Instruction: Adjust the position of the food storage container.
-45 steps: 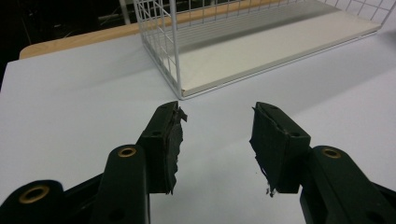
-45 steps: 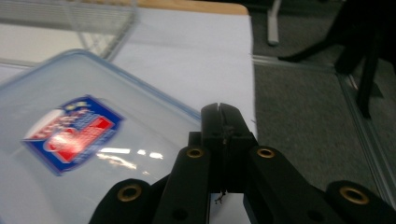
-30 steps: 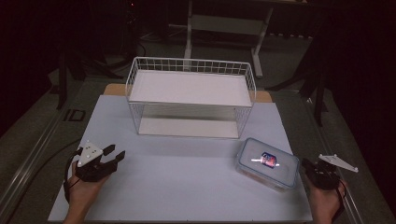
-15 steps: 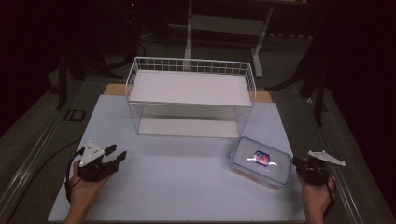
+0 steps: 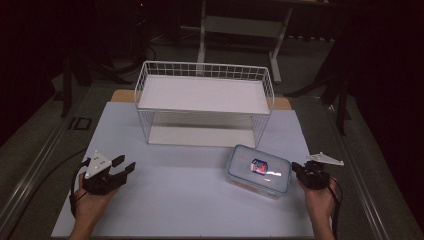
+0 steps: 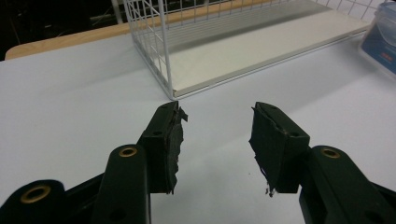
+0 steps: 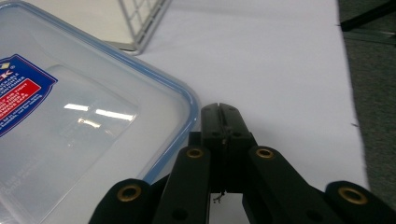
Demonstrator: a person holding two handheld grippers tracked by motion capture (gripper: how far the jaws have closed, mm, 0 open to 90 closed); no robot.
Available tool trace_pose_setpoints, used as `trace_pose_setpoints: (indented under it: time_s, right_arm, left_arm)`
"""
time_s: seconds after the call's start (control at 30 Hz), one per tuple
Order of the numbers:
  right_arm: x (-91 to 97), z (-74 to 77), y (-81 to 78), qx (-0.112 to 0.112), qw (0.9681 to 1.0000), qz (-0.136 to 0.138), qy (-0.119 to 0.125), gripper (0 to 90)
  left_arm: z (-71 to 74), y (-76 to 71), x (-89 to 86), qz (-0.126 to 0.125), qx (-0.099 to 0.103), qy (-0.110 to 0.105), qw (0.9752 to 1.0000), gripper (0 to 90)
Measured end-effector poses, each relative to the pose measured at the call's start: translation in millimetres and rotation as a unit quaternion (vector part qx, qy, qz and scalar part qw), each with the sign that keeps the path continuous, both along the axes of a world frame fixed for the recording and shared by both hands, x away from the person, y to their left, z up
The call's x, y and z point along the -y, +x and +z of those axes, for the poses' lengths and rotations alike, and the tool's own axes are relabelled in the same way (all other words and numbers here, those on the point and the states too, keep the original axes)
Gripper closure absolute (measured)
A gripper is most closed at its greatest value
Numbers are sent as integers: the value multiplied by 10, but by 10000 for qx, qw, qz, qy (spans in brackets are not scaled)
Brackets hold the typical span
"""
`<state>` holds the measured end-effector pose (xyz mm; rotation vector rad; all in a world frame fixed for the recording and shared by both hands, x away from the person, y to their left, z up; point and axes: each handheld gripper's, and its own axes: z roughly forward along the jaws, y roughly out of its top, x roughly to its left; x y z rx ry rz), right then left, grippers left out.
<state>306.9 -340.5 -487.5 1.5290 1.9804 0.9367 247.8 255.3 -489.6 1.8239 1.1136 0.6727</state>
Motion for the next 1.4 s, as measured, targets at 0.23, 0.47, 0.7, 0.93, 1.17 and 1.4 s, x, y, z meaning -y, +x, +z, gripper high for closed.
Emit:
trace_pose_setpoints:
  time_s: [0.23, 0.47, 0.7, 0.93, 1.17, 1.4]
  right_arm:
    - [-231, -3, 62, -43, 9996, 270, 53, 900]
    - [-441, -3, 73, -57, 9985, 545, 36, 900]
    - [-722, 6, 76, 3, 9964, 849, -66, 900]
    - [-1091, 85, 34, 233, 9900, 1323, -427, 900]
    - [-1356, 82, 20, 285, 9852, 1625, -471, 900]
    - [-1404, 189, -77, 614, 9817, 1711, -576, 871]
  left_arm:
    - [-6, 3, 11, -16, -17, 23, 10000, 525]
    - [-9, 4, 19, -44, -24, 44, 10000, 525]
    - [-11, 6, 22, -59, -28, 63, 10000, 526]
    - [-11, 2, 22, -67, -22, 58, 10000, 526]
    - [-15, 4, 40, -100, -39, 84, 9999, 527]
    - [-18, 15, 44, -118, -48, 90, 9999, 527]
